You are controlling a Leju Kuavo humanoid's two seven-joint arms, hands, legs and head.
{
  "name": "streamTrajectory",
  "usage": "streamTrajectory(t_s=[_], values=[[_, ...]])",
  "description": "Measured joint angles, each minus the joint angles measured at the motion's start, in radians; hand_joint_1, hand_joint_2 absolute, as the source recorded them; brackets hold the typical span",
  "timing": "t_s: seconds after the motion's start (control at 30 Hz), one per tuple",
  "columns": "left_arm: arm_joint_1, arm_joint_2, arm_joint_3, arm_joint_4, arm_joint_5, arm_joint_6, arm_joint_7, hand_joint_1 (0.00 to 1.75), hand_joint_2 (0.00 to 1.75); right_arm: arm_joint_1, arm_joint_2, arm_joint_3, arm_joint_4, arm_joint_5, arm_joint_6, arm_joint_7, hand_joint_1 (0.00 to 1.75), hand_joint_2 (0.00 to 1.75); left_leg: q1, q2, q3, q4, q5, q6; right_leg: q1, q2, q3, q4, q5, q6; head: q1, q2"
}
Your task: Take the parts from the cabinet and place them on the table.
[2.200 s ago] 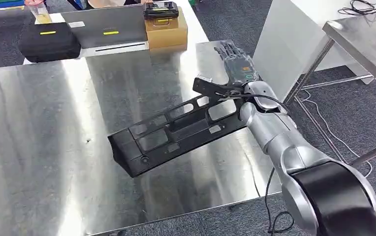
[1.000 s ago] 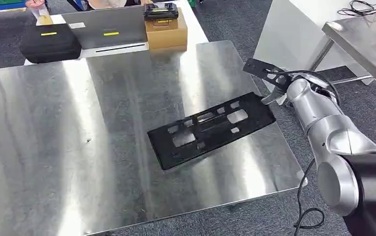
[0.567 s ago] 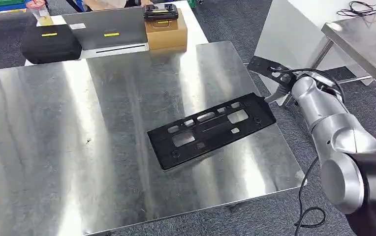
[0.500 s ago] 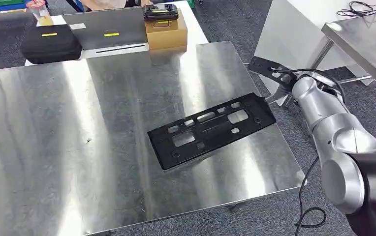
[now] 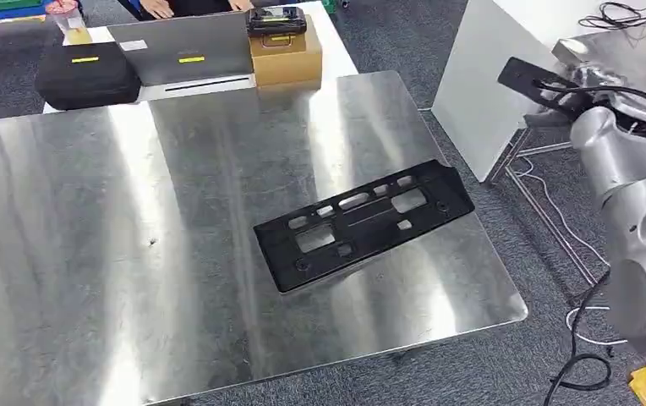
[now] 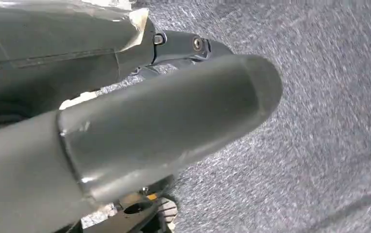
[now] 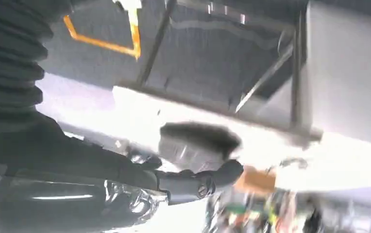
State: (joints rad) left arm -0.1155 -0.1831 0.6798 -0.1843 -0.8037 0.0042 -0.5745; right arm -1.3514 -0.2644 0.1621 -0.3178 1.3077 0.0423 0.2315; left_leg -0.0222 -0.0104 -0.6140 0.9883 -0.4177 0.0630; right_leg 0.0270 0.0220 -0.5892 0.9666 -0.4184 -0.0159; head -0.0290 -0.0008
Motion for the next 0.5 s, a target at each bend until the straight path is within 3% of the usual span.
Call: streamTrajectory(t_s=[0.2,0.3,0.4,0.5], values=[[0.001,-0.004,0.034,0.000,0.022,0.008,-0.005,0.00,0.00,0.000,-0.069,0.018,-0.005,0.026,-0.040,-0.005,0.00,0.00,0.000,0.000,0.000,0.000,-0.001,0.001,0.000,0.001,0.000,0.000,0.000,0.000,0.000,0.000],[0.000,-0.006,0.044,0.000,0.039,0.019,0.004,0.00,0.00,0.007,-0.113,0.018,-0.014,0.014,-0.105,-0.019,0.00,0.00,0.000,-0.002,0.001,0.001,-0.001,0.001,0.000,0.000,0.000,0.000,0.000,0.000,0.000,0.000],[0.001,-0.010,0.069,0.000,0.070,0.039,0.008,0.00,0.00,0.048,-0.191,0.015,-0.039,-0.051,-0.181,-0.109,0.00,0.00,0.002,-0.010,0.001,0.001,-0.001,0.002,0.001,-0.007,0.002,0.000,-0.001,0.000,0.000,0.000],[0.001,-0.011,0.091,0.000,0.080,0.043,0.003,0.00,0.00,0.156,-0.277,0.005,-0.106,-0.148,-0.227,-0.184,0.00,0.00,0.001,-0.012,0.003,0.001,-0.003,0.005,0.001,-0.010,0.006,-0.001,-0.003,0.003,0.000,0.000]])
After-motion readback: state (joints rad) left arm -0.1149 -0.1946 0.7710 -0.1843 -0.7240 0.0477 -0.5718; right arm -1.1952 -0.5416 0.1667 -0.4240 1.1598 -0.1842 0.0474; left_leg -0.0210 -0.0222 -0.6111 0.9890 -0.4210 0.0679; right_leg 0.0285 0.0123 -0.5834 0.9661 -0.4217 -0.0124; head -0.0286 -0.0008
